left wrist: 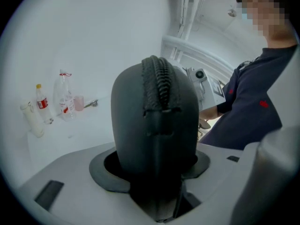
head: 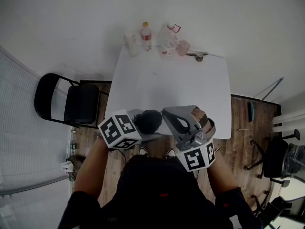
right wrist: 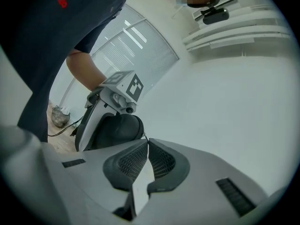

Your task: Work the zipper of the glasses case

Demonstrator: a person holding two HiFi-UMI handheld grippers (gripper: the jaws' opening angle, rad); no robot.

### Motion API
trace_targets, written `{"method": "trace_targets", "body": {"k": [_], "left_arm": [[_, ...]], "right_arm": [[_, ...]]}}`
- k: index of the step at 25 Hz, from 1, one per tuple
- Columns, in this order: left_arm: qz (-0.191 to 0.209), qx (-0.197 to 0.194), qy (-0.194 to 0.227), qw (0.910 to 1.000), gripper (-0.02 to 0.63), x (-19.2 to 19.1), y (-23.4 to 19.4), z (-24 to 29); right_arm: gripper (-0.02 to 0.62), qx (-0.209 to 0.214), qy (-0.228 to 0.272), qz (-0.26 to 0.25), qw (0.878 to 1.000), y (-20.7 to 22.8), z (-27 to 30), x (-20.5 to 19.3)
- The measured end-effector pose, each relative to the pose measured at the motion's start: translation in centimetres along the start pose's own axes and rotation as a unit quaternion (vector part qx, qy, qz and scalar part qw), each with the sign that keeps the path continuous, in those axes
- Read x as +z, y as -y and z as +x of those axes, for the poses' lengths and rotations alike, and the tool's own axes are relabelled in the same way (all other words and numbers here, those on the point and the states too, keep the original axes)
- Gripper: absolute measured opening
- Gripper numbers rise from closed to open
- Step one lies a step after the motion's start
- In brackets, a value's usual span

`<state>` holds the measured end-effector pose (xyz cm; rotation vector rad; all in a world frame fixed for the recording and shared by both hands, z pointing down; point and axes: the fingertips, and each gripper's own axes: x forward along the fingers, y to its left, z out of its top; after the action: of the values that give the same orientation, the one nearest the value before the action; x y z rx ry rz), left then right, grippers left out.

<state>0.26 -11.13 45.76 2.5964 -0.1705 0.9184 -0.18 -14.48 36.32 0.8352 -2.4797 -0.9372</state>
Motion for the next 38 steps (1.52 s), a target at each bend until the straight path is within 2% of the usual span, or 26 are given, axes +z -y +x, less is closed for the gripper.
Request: {"method": "trace_targets", "body": {"k": [11,15,21,38], "left_arm": [[0.036,0.035,-0.096,0.9941,0.264,-2.6,-1.3,0.6],[0.057,0.055,-0.14,0.9871,0.264,-4.0,-1.8,1.0],[0.074,0.054,-0.183,0.9788,0.264,-5.2,-1.8,1.2],[0.103,0.084,-0.275,0.9522,0.264,-8.5,-3.3,2.2]], "right_arm": [[0.018,0.027,-0.018,-0.031,0.999,-1.4,0.1,-0.8],[0.018,0.04,-0.024,-0.063,0.997,-2.3,0.1,-1.0],[0.018,0.061,-0.019,-0.081,0.995,-3.3,0.1,-0.7],[0.02,0.121,-0.043,-0.144,0.981,-6.2,1.0,-1.6]]}}
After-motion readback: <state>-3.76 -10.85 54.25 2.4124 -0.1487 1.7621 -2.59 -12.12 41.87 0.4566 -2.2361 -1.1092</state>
